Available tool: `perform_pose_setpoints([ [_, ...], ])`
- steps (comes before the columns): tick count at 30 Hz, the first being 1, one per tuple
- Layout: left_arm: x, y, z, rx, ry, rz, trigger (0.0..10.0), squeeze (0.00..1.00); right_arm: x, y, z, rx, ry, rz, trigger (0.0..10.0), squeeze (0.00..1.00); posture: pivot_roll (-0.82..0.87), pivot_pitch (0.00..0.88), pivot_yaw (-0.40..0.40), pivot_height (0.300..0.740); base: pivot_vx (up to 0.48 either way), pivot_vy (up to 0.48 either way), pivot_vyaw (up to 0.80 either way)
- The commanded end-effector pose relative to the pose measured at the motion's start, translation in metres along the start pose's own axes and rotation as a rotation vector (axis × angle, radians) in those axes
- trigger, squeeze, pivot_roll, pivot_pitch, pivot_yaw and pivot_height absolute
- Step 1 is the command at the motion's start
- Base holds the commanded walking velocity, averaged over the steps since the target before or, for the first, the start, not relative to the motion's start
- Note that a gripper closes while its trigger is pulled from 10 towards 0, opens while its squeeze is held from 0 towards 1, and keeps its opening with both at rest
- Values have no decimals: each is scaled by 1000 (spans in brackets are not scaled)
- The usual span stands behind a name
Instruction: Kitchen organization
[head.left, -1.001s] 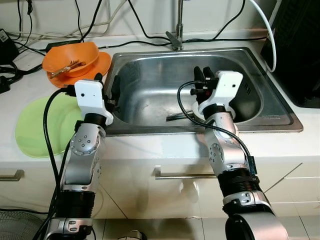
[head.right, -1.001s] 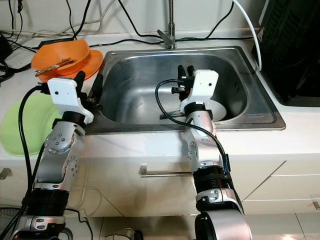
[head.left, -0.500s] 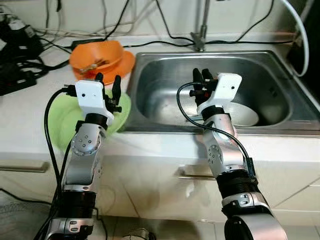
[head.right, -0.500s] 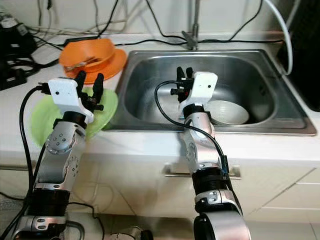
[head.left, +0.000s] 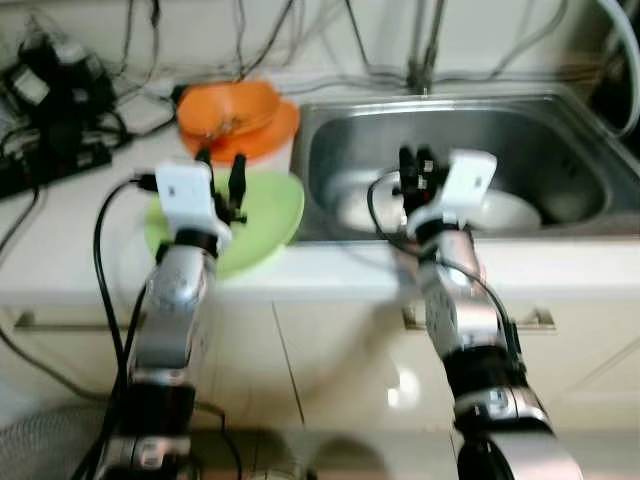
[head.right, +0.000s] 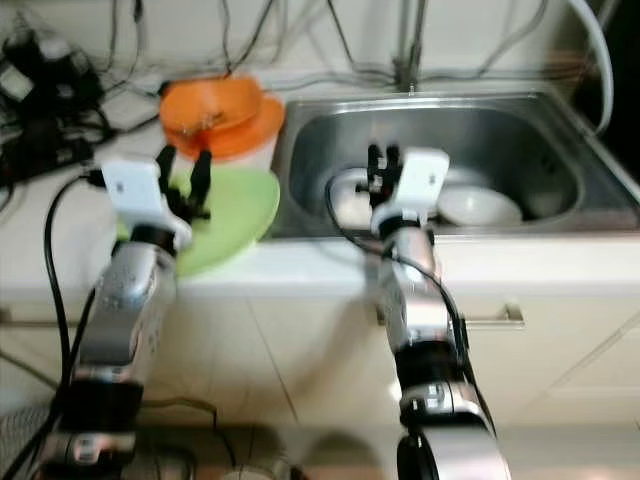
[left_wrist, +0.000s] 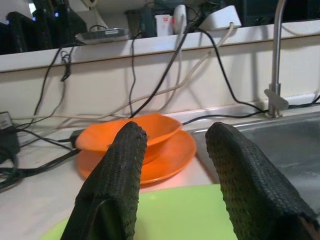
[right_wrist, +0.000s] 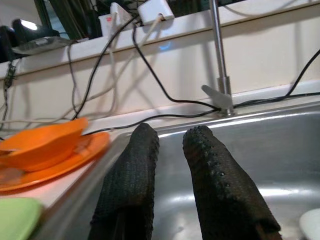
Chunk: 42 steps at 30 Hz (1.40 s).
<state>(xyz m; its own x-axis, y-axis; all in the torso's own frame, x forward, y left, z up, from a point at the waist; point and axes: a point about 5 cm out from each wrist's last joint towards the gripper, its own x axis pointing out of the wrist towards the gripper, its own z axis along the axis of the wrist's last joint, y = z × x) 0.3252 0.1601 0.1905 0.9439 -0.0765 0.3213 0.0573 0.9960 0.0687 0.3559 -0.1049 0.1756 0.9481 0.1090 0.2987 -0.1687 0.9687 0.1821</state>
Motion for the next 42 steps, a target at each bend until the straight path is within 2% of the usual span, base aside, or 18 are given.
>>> perform_pose_setpoints([
  [1, 1, -1, 1, 1, -6, -2, 10000, 0, 2, 0, 2, 3, -4, 4, 10000, 0, 153, 30, 107, 740, 0, 0, 0],
  [15, 2, -2, 8, -6, -24, -4, 10000, 0, 1, -1, 0, 3, 7, 11, 10000, 0, 157, 31, 110, 740, 0, 0, 0],
  [18, 2, -2, 7, 2, -15, 0, 10000, 0, 1, -1, 0, -29, 15, 17, 10000, 0, 158, 32, 110, 740, 0, 0, 0],
  [25, 1, -1, 7, 7, -12, 4, 10000, 0, 0, -2, -1, -41, 15, 24, 10000, 0, 159, 35, 110, 740, 0, 0, 768],
  [34, 0, 1, 9, 17, -13, 12, 10000, 0, 0, -2, -2, -39, 24, 26, 10000, 0, 165, 46, 110, 740, 0, 0, 0],
  [42, -1, 0, 9, 20, -9, 5, 10000, 0, -1, -2, -3, -45, 27, 26, 10000, 0, 164, 59, 113, 740, 0, 0, 780],
])
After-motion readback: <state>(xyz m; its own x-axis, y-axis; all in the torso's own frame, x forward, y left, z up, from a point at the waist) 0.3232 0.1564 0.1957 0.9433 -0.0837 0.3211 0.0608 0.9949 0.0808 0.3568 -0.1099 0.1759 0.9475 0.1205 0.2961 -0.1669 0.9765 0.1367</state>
